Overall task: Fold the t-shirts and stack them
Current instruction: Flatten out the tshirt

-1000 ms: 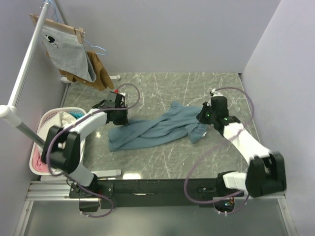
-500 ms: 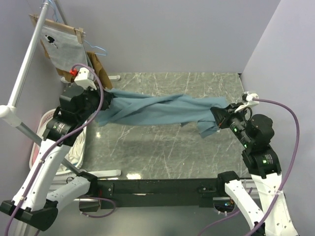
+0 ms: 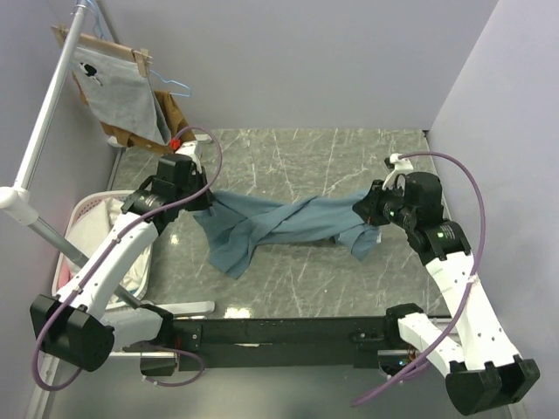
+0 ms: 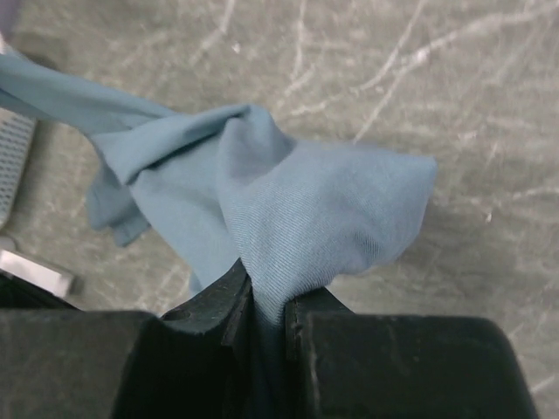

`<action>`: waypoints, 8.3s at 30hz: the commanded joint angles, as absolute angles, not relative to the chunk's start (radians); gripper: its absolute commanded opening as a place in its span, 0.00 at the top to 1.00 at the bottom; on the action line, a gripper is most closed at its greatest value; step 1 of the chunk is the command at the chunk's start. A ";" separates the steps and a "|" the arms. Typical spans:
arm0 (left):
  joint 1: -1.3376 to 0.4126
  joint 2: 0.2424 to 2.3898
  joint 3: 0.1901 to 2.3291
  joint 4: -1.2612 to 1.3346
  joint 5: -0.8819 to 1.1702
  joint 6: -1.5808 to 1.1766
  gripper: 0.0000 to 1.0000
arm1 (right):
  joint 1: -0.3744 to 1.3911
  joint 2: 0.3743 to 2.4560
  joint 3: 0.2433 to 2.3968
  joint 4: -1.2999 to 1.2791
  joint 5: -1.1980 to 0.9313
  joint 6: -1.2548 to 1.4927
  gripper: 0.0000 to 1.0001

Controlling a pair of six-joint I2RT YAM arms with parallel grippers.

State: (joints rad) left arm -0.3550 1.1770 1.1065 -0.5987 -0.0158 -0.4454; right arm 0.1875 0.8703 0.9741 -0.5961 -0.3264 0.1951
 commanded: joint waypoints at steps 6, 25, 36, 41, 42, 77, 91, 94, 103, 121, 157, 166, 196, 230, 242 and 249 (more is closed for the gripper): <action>-0.351 1.150 0.977 -0.433 -0.161 -0.546 0.59 | 0.227 0.896 0.872 -0.568 -0.171 0.254 0.89; -0.943 1.052 0.651 -0.327 -0.316 -0.735 0.07 | 0.232 0.969 0.871 -0.437 -0.044 0.285 0.82; -1.060 1.325 0.658 -0.331 -0.712 -0.845 0.13 | 0.230 0.997 0.851 -0.413 -0.074 0.279 0.78; -1.074 1.436 0.675 -0.270 -0.718 -0.822 0.19 | 0.230 1.005 0.850 -0.413 -0.068 0.273 0.78; -1.074 1.442 0.675 -0.262 -0.715 -0.821 0.21 | 0.230 1.008 0.848 -0.414 -0.064 0.272 0.78; -1.108 1.462 0.779 -0.357 -0.727 -0.796 0.99 | 0.230 0.976 0.844 -0.457 -0.002 0.264 0.71; -1.075 0.977 1.049 -0.716 -0.923 -0.724 0.99 | 0.230 0.974 0.752 -0.387 0.093 0.394 0.08; -1.045 0.948 1.075 -0.848 -0.998 -0.788 0.99 | 0.229 0.985 0.732 -0.359 0.127 0.410 0.08; -0.914 0.824 1.074 -0.973 -0.986 -0.900 0.99 | 0.395 1.206 0.657 -0.242 -0.532 0.356 0.43; -0.877 1.058 0.933 -0.674 -0.787 -0.807 0.99 | 0.528 0.948 0.732 -0.331 0.241 0.457 0.15; -0.859 1.088 0.862 -0.578 -0.713 -0.776 0.99 | 0.779 1.014 0.505 -0.219 -0.404 0.574 0.69; -0.858 1.108 0.867 -0.578 -0.709 -0.779 0.99 | 0.842 0.712 0.578 -0.471 0.260 0.666 0.24; -0.831 1.121 0.815 -0.514 -0.675 -0.744 0.99 | 0.572 1.282 0.520 0.155 -0.411 0.489 0.84; -0.802 1.109 0.795 -0.497 -0.643 -0.742 0.97 | 1.065 1.011 0.624 -0.271 0.025 0.538 0.23; -0.799 1.129 0.804 -0.476 -0.614 -0.729 0.98 | 0.994 0.790 0.508 -0.459 0.166 0.727 0.16; -0.799 1.115 0.808 -0.489 -0.620 -0.726 0.98 | 0.971 0.825 0.457 -0.434 0.216 0.796 0.18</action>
State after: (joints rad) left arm -0.8036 1.1343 0.7910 -0.4980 -0.6243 -0.7433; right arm 0.9924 0.8108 0.4660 -0.4347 0.1425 0.7300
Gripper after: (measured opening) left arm 0.026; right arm 0.827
